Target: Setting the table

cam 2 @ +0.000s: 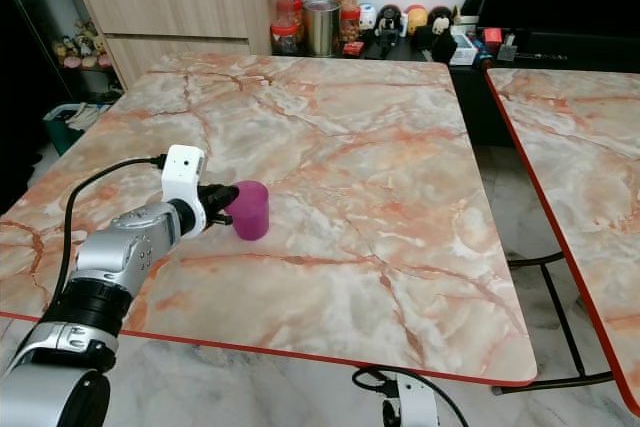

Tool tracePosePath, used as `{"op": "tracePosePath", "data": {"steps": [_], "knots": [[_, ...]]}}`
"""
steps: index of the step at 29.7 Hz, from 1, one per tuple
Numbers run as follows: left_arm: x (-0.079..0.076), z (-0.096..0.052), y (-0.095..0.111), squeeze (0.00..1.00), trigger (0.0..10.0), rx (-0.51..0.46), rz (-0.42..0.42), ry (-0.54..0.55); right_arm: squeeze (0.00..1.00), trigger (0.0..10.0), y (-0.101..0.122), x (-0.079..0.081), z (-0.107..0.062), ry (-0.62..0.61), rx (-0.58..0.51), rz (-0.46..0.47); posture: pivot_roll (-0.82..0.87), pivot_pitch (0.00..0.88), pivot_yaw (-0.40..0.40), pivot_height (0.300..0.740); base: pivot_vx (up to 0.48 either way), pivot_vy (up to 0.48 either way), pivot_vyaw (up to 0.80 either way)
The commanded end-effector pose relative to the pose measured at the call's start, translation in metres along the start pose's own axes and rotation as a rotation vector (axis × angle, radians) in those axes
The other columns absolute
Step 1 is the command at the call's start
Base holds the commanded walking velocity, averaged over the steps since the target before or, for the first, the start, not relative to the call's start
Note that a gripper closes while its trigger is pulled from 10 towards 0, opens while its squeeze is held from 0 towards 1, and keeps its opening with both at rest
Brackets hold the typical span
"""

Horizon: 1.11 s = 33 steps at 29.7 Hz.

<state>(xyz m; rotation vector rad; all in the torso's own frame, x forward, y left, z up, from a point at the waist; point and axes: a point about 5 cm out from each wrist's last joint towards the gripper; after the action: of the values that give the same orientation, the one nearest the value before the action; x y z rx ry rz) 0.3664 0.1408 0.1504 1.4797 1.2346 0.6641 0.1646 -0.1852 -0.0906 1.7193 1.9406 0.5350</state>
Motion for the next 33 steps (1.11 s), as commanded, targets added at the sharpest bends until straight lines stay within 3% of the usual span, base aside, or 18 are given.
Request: {"op": "tracePosePath", "data": {"steps": [1, 17, 23, 26, 28, 29, 30, 33], "knots": [[-0.001, -0.001, 0.008, 0.00, 0.0, -0.004, 0.026, -0.011, 0.00, 10.0, -0.001, 0.001, 0.000, -0.002, 0.008, 0.014, 0.01, 0.000, 0.024, 0.719, 0.000, 0.000, 0.00], [-0.004, -0.003, 0.008, 0.00, 0.0, 0.008, 0.047, -0.054, 0.00, 10.0, 0.001, 0.002, 0.000, 0.001, 0.001, 0.019, 0.01, 0.000, 0.028, 0.719, 0.000, 0.000, 0.00], [-0.004, -0.003, 0.012, 0.00, 0.0, -0.036, 0.031, -0.039, 0.00, 10.0, 0.001, 0.002, 0.000, 0.002, 0.000, 0.019, 0.01, 0.000, 0.027, 0.719, 0.000, 0.000, 0.00], [-0.002, -0.004, 0.018, 0.00, 0.0, -0.087, -0.005, -0.024, 0.00, 10.0, 0.001, 0.002, 0.000, 0.002, 0.000, 0.018, 0.01, 0.000, 0.026, 0.719, 0.000, 0.000, 0.00], [0.000, -0.007, 0.035, 0.00, 0.0, -0.241, -0.062, -0.021, 0.00, 10.0, 0.001, 0.002, 0.000, 0.002, 0.000, 0.017, 0.01, 0.000, 0.022, 0.719, 0.000, 0.000, 0.00], [0.000, -0.007, 0.035, 0.00, 0.0, -0.241, -0.062, -0.021, 0.00, 10.0, 0.001, 0.002, 0.000, 0.002, 0.000, 0.017, 0.01, 0.000, 0.022, 0.719, 0.000, 0.000, 0.00], [0.000, -0.011, 0.045, 0.00, 10.0, -0.339, -0.102, -0.017, 0.00, 10.0, 0.001, 0.002, 0.000, 0.003, 0.001, 0.015, 0.01, 0.000, 0.018, 0.719, 0.000, 0.000, 0.00], [-0.001, -0.013, 0.052, 0.00, 10.0, -0.403, -0.131, -0.013, 0.00, 10.0, 0.001, 0.001, 0.000, 0.003, 0.002, 0.012, 0.01, 0.000, 0.015, 0.719, 0.000, 0.000, 0.00]]}}
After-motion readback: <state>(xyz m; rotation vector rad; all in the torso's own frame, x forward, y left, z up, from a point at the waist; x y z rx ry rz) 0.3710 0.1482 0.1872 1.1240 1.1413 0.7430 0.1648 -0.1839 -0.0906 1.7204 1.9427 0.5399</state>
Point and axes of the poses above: a point about 5 cm out from each wrist's last joint towards the gripper, its own z axis pointing out of the wrist towards the gripper, its own y axis along the axis of the wrist's last joint, x = y × z, and after that the axes turned 5 degrees about -z, right-handed
